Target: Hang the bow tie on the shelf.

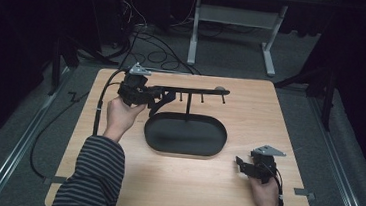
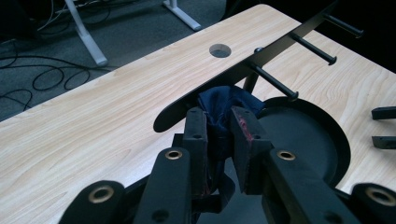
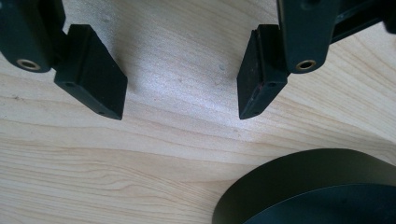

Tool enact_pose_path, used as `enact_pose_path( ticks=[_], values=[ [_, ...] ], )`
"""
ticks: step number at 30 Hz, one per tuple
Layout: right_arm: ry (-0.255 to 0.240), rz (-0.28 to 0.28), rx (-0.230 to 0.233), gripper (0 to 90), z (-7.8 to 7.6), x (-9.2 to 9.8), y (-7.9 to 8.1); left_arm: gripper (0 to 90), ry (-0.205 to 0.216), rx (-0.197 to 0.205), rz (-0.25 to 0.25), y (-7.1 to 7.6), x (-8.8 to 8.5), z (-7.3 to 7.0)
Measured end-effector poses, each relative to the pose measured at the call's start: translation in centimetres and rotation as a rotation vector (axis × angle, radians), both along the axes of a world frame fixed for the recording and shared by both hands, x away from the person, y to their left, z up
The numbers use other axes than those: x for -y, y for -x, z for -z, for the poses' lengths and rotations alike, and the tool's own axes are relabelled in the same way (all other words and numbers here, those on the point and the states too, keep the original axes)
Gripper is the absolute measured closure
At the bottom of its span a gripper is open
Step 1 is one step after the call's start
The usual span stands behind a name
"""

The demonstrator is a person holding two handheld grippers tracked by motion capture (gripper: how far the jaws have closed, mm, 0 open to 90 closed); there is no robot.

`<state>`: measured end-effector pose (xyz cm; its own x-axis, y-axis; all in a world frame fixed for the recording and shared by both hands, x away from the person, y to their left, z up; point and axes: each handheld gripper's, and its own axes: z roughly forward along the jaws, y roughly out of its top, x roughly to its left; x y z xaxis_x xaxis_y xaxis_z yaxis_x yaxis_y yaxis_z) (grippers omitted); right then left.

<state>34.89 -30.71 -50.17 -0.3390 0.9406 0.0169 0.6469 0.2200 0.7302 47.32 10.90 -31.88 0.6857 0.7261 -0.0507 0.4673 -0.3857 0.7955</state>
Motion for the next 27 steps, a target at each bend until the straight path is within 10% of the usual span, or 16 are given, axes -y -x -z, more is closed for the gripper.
enact_pose_path(
  ticks=[27],
  values=[
    [0.003,0.002,0.0,34.9,0.0,-0.1,0.0,65.3,0.045,0.018,-0.036,0.5,-1.0,0.1]
  ],
)
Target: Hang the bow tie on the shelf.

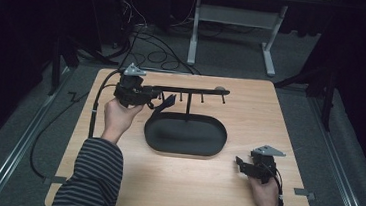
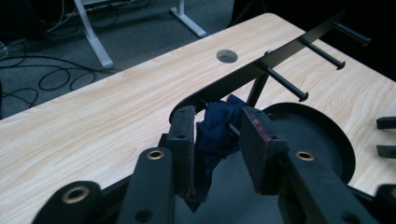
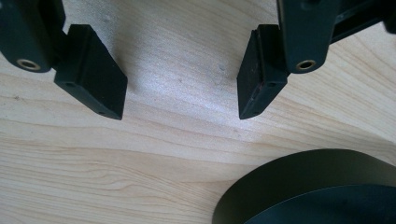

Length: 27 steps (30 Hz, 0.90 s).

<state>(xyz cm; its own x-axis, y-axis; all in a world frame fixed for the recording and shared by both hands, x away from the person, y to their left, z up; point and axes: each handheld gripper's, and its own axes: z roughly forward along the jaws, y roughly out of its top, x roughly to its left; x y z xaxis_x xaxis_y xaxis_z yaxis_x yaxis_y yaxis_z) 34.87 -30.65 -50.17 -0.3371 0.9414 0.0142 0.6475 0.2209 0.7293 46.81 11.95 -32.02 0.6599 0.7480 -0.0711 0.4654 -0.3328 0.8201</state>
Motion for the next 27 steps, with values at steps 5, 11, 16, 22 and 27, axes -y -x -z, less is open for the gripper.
enact_pose_path(
  ticks=[5,11,16,22,27],
  values=[
    [0.001,0.0,0.0,34.9,0.0,0.0,0.0,64.3,0.018,0.011,-0.003,0.6,-0.6,0.0],
    [0.003,-0.001,0.001,34.9,0.0,0.0,0.0,63.0,0.031,0.016,-0.004,1.3,-1.0,0.0],
    [0.002,-0.001,0.0,34.9,0.0,0.0,0.0,62.5,0.029,0.028,-0.004,2.2,-1.5,0.1],
    [0.004,0.0,0.0,35.0,0.0,-0.1,0.0,61.0,0.033,0.031,-0.018,2.9,-2.1,0.1],
    [0.004,0.0,0.0,35.0,0.0,-0.1,0.0,59.9,0.039,0.044,-0.03,3.4,-2.7,0.0]
  ],
)
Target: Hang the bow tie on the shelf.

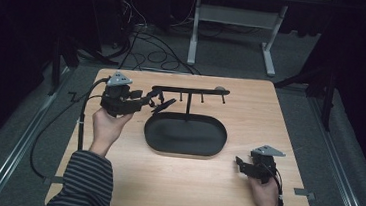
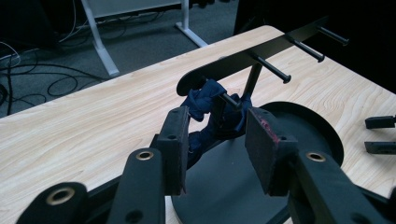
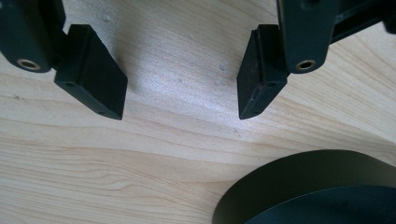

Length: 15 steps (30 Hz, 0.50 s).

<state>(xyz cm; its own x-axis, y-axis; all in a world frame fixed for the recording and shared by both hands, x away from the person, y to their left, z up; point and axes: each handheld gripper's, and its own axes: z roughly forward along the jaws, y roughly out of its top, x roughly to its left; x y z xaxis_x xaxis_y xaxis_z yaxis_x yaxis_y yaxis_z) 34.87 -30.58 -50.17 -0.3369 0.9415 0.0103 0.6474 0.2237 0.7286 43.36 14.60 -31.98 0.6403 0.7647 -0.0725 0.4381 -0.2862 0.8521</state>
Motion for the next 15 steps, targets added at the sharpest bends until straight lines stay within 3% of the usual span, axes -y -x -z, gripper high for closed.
enact_pose_path(
  ticks=[15],
  values=[
    [0.0,0.0,0.0,35.0,0.0,0.0,0.0,59.0,0.003,0.0,-0.018,1.1,-1.1,0.1]
  ],
)
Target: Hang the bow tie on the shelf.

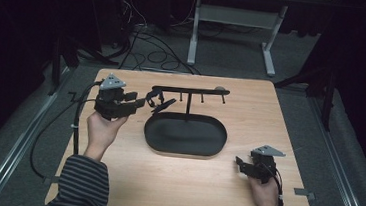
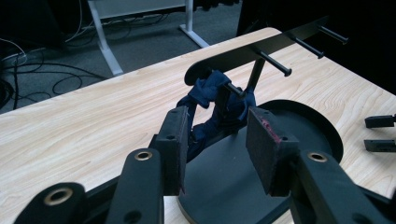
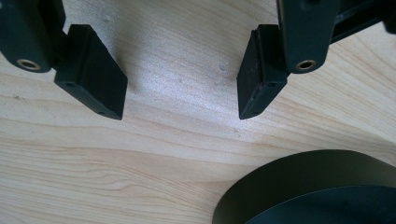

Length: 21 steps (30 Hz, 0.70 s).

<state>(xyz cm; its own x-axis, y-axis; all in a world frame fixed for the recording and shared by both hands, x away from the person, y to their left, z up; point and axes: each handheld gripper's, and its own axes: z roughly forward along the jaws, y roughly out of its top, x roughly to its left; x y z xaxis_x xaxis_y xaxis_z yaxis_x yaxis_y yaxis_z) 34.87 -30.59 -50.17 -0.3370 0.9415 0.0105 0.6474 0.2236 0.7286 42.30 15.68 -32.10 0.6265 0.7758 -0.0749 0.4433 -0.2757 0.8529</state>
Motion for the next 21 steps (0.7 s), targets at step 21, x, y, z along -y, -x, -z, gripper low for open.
enact_pose_path(
  ticks=[21],
  values=[
    [0.001,-0.001,-0.001,34.9,0.0,0.0,0.0,58.5,0.004,0.029,-0.013,2.1,-1.5,-0.4]
  ],
)
